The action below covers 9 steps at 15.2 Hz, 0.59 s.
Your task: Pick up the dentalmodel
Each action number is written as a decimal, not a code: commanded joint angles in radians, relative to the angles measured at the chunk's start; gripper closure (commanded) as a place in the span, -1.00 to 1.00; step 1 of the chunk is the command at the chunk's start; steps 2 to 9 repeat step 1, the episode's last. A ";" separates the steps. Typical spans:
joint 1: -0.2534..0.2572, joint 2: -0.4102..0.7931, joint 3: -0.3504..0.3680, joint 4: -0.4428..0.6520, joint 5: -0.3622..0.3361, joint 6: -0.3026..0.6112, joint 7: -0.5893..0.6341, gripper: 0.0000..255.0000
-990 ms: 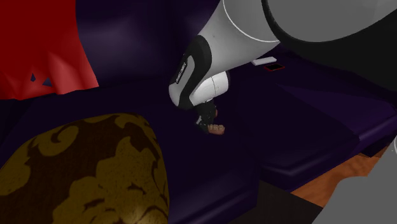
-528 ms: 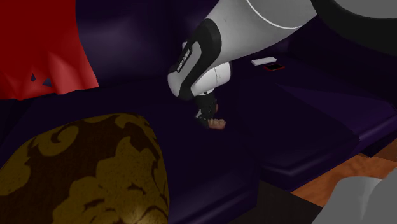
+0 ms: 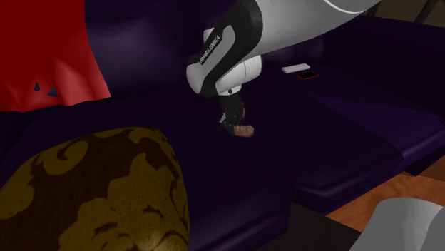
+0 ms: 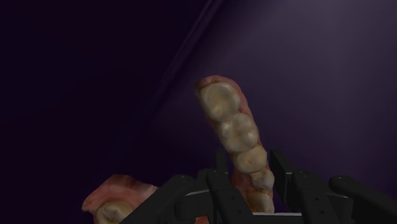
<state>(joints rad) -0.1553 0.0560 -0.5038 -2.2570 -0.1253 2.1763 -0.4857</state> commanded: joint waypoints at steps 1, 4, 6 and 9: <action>0.000 -0.005 0.000 0.004 -0.002 -0.008 0.000 1.00; 0.000 -0.005 0.000 0.004 -0.002 -0.008 0.000 1.00; 0.000 -0.005 0.000 0.004 -0.002 -0.008 0.000 1.00; 0.000 -0.005 0.000 0.004 -0.002 -0.008 0.000 1.00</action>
